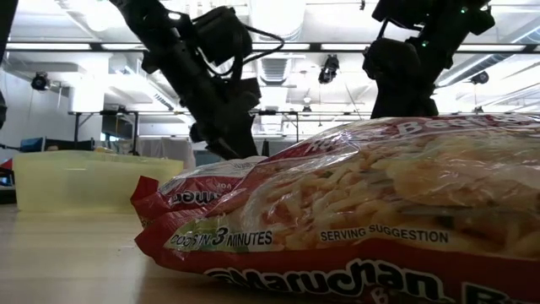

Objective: Sort Maruchan noodles
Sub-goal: Put the orange noodle pack into the transparent bin

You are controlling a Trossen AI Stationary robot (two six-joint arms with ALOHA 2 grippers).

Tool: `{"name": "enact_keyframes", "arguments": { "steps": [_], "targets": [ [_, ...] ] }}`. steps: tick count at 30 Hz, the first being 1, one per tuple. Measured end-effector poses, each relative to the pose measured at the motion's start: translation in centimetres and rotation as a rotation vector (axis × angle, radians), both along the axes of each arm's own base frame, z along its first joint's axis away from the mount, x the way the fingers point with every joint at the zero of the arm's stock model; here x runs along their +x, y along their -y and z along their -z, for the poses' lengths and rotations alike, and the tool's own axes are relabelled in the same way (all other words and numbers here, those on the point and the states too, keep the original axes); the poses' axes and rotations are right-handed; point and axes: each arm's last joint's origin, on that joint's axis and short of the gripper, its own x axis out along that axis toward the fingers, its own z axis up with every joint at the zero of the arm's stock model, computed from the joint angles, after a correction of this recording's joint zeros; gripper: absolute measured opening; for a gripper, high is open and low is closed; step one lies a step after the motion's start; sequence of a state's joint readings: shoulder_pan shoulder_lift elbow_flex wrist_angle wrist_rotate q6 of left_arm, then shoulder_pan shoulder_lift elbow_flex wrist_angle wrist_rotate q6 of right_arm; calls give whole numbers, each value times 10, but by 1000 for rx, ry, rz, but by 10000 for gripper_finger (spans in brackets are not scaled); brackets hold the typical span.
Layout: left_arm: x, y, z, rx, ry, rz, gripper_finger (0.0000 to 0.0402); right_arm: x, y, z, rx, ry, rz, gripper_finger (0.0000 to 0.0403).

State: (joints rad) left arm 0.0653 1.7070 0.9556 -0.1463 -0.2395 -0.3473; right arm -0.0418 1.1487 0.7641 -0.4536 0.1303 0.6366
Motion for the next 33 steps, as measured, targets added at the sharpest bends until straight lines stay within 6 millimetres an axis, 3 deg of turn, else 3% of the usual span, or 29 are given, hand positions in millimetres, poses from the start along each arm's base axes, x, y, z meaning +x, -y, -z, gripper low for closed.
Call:
{"name": "enact_keyframes", "arguments": {
  "steps": [9, 15, 21, 28, 33],
  "targets": [
    [-12, -7, 14, -52, 73, -139, 213, 3, -2, 25, 77, 2, -47, 123],
    [-16, -8, 2, -36, 106, -170, 213, 2, 1, 32, 79, 21, -54, 123],
    [-35, -15, -1, -92, 81, -277, 213, 3, 12, 39, 102, 39, -49, 126],
    [-42, -38, 4, -316, 273, -307, 213, 11, 26, 46, 146, 78, -8, 132],
    [-51, -54, 19, -436, 245, -357, 213, 18, 34, 52, 189, 111, -21, 132]
  ]
}}
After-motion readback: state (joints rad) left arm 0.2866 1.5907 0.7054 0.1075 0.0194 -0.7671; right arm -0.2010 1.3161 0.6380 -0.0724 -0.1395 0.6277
